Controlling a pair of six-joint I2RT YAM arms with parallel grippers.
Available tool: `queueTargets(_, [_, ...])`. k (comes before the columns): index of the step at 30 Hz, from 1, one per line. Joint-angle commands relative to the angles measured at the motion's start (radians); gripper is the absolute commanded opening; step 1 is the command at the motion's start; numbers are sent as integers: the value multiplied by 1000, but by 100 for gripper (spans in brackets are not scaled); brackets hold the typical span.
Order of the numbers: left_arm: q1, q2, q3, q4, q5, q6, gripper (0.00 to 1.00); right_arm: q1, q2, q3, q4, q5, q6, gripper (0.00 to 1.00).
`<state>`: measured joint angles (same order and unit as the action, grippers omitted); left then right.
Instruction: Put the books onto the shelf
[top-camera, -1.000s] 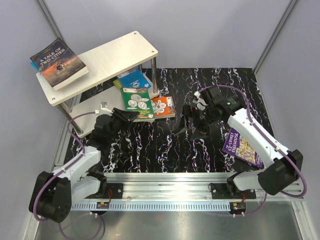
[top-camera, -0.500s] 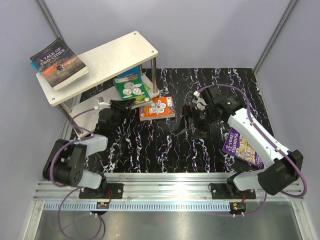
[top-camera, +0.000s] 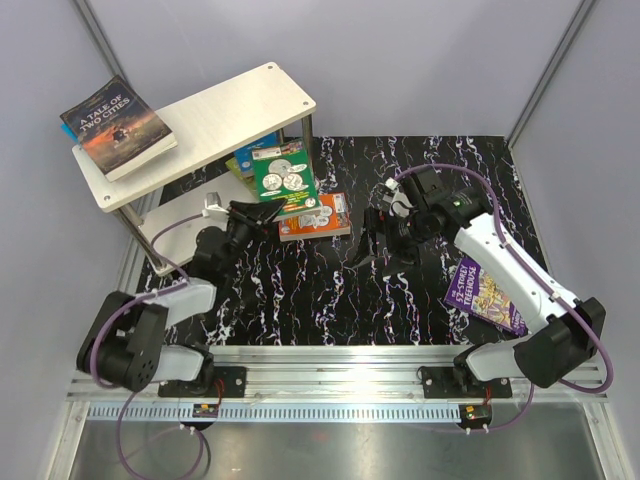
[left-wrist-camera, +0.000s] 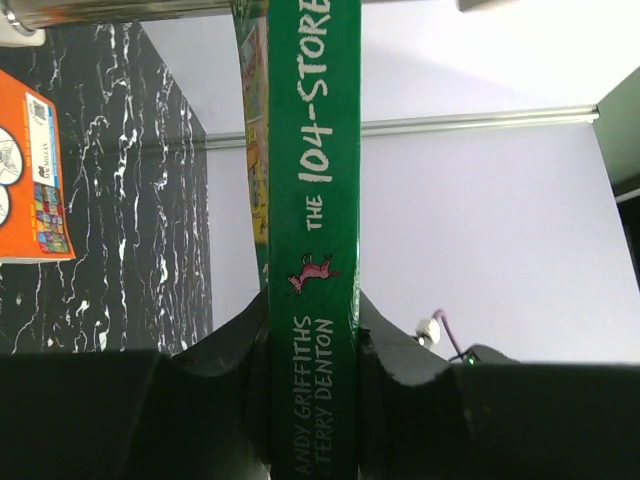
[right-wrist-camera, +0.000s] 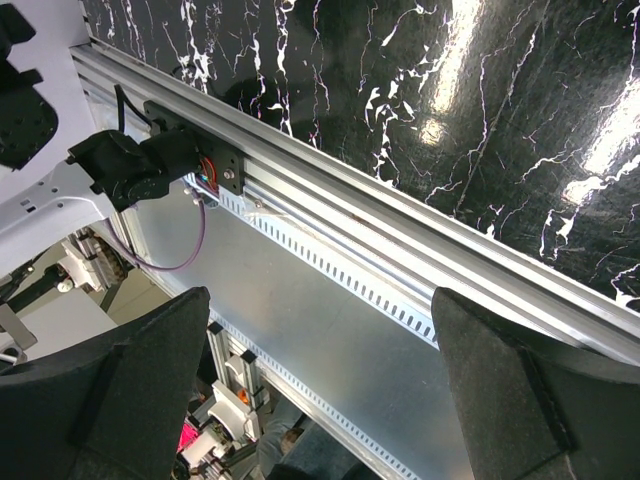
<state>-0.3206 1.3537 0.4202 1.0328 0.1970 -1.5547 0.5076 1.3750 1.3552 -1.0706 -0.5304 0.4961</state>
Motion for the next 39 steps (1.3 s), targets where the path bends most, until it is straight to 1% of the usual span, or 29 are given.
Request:
queueTargets(1, [9,-120,14,32,-2,82,0,11,6,28,14,17,-21,100])
queueTargets(2, [12,-148,23,-37,-16,102,0,11,10,27,14,10,-18,100])
queueTargets(5, [41,-147,47,-80,-48,146,0,11,13,21,17,6,-14,100])
queueTargets(8, [80,-116,77,-108,-51,162,0,11,12,18,14,6,-14,100])
queueTargets(11, [103,-59,115,-102,-59,174,0,11,10,21,11,12,-16,100])
queueTargets(14, [118,21,150,-25,-62,170,0,11,10,21,6,15,-21,100])
queueTargets(19, [152,163,210,156,-44,113,0,11,21,22,6,20,-27,100])
queueTargets(22, [172,223,236,241,-30,75,0,11,29,25,8,23,-28,100])
queueTargets(27, [190,323,304,277,-37,44,0,11,44,28,9,23,-31,100])
queueTargets(30, [192,375,373,254,-36,32,0,11,56,30,11,23,-34,100])
queueTargets(33, [192,403,443,161,-31,38,0,11,67,36,12,24,-37,100])
queueTargets(34, [192,403,451,88,-40,39,0,11,71,38,14,26,-37,100])
queueTargets(39, [183,378,463,-88,-106,42,0,9,79,44,15,27,-41,100])
